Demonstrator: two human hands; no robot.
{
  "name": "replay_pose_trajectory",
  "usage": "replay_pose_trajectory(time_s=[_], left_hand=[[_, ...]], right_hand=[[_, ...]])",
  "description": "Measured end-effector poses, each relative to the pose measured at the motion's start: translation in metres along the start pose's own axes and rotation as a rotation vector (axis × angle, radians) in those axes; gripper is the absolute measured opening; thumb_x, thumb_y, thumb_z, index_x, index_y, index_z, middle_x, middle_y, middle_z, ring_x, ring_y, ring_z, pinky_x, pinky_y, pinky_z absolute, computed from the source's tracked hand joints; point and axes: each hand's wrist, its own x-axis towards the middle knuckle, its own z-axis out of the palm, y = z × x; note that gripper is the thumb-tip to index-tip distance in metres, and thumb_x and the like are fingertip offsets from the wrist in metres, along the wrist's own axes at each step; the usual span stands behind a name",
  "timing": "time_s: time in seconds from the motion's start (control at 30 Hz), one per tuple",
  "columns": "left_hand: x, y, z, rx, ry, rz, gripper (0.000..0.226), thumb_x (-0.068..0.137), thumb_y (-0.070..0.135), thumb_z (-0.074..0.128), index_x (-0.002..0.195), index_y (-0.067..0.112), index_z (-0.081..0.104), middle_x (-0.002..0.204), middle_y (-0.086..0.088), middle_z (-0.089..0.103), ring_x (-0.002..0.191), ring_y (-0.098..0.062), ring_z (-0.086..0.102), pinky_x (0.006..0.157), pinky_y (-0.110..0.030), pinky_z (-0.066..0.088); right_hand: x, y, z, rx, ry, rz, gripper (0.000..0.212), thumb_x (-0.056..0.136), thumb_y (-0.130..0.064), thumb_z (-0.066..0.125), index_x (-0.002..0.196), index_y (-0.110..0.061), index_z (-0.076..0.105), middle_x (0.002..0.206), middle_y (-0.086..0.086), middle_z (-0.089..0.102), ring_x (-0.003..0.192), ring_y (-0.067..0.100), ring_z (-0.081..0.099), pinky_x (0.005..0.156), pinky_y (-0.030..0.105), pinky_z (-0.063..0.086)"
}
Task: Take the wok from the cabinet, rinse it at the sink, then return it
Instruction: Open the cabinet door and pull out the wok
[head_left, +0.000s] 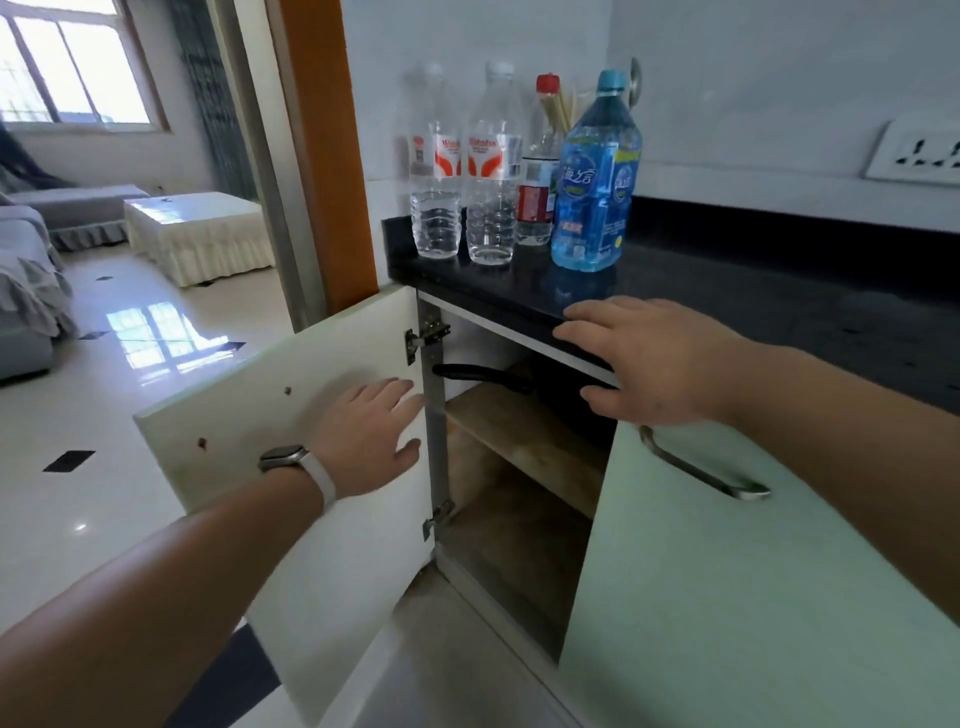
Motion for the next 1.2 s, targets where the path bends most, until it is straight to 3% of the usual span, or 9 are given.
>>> replay_pose_trajectory(time_s=[0.37, 0.63, 0.9, 1.07, 1.2], left_hand=[[0.098, 0.013, 0.078, -0.181, -0.045, 0.022, 0.062, 0.089, 0.049, 0.053, 0.143, 0.019, 0.044, 0.145, -0.008, 0.047, 0.132, -0.028, 0.043, 0.107, -0.042, 0.04], [0.165, 0.007, 0.118, -0.158, -0.11, 0.001, 0.072, 0.089, 0.051, 0.053, 0.15, 0.02, 0.03, 0.153, -0.009, 0.035, 0.141, -0.03, 0.032, 0.112, -0.045, 0.031], [0.198, 0.012, 0.136, -0.182, -0.274, -0.028, 0.077, 0.089, 0.055, 0.05, 0.153, 0.024, 0.021, 0.146, -0.006, 0.047, 0.13, -0.031, 0.046, 0.104, -0.044, 0.039], [0.199, 0.019, 0.144, -0.091, -0.242, -0.022, 0.061, 0.09, 0.056, 0.047, 0.14, 0.021, 0.042, 0.128, -0.006, 0.055, 0.117, -0.03, 0.051, 0.093, -0.043, 0.04], [0.194, 0.027, 0.141, -0.119, -0.205, -0.006, 0.053, 0.092, 0.056, 0.045, 0.132, 0.021, 0.049, 0.115, -0.005, 0.059, 0.106, -0.028, 0.057, 0.08, -0.039, 0.041]], right_hand=[[0.026, 0.0, 0.01, -0.025, -0.053, -0.006, 0.071, 0.091, -0.053, 0.05, 0.152, -0.034, 0.019, 0.164, -0.005, 0.008, 0.147, 0.017, 0.016, 0.117, 0.037, 0.023], [0.035, 0.007, 0.015, 0.01, -0.088, -0.024, 0.074, 0.089, -0.053, 0.053, 0.151, -0.036, 0.016, 0.164, -0.01, -0.003, 0.148, 0.012, 0.003, 0.117, 0.029, 0.017], [0.037, 0.008, 0.016, 0.026, -0.116, 0.011, 0.085, 0.089, -0.056, 0.052, 0.154, -0.036, 0.002, 0.163, -0.016, -0.007, 0.148, 0.006, 0.0, 0.115, 0.021, 0.008], [0.037, 0.008, 0.015, 0.027, -0.133, 0.026, 0.086, 0.089, -0.058, 0.051, 0.153, -0.038, -0.003, 0.162, -0.019, -0.01, 0.147, 0.005, -0.004, 0.114, 0.022, 0.004], [0.037, 0.008, 0.016, 0.023, -0.14, 0.028, 0.085, 0.088, -0.058, 0.049, 0.153, -0.038, -0.002, 0.163, -0.017, -0.011, 0.148, 0.007, -0.004, 0.118, 0.027, 0.008]])
